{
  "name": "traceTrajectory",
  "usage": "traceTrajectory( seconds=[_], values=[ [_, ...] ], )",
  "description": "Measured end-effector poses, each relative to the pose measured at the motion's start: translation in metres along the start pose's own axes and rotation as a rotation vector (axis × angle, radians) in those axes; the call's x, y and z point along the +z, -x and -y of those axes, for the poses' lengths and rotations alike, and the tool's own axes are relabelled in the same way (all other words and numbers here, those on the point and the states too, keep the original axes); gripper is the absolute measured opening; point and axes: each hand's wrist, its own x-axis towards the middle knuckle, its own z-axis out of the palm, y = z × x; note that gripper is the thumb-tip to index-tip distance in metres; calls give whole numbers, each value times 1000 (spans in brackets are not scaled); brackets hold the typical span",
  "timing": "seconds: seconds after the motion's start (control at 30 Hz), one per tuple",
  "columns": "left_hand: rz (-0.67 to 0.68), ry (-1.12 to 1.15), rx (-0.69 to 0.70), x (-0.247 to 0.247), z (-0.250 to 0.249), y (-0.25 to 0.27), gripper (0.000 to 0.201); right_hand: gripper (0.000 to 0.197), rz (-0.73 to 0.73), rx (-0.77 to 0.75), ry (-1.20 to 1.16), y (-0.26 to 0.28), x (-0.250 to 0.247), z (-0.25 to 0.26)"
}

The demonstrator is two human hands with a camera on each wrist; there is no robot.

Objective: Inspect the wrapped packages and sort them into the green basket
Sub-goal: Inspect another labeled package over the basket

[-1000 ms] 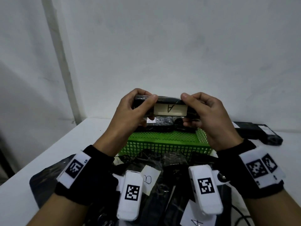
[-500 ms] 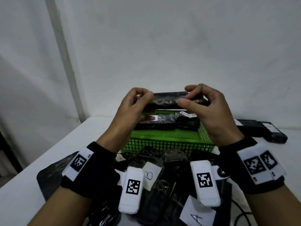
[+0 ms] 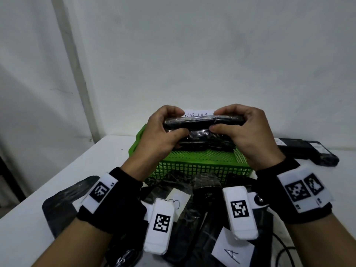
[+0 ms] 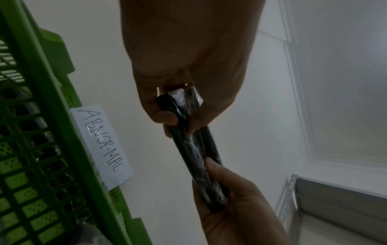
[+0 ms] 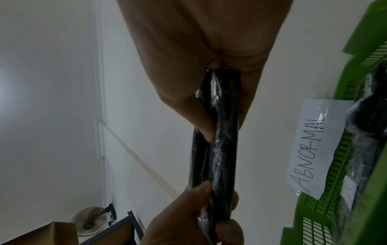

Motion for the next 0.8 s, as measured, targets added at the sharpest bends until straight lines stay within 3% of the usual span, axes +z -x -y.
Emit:
traceTrajectory(
  seconds=[0.2, 0.3, 0.4, 0.53, 0.67, 0.8],
  values=[
    [45, 94, -38, -6, -3, -1, 12, 33, 21, -122, 29, 1, 1, -2],
    [15, 114, 23, -6, -6, -2, 5, 42, 66, 23, 0, 2, 2, -5],
    [46, 43, 63, -9, -5, -2, 11, 15, 74, 132, -159, 2, 5, 0],
    [6, -108, 87, -7, -2, -1, 16, 10, 5, 39, -80, 3, 8, -1],
    [-33, -81, 142, -7, -4, -1, 11, 11, -30, -73, 71, 5, 13, 1],
    [5, 13, -31, -8, -3, -3, 29, 14, -14, -170, 117, 7, 8, 10]
  ],
)
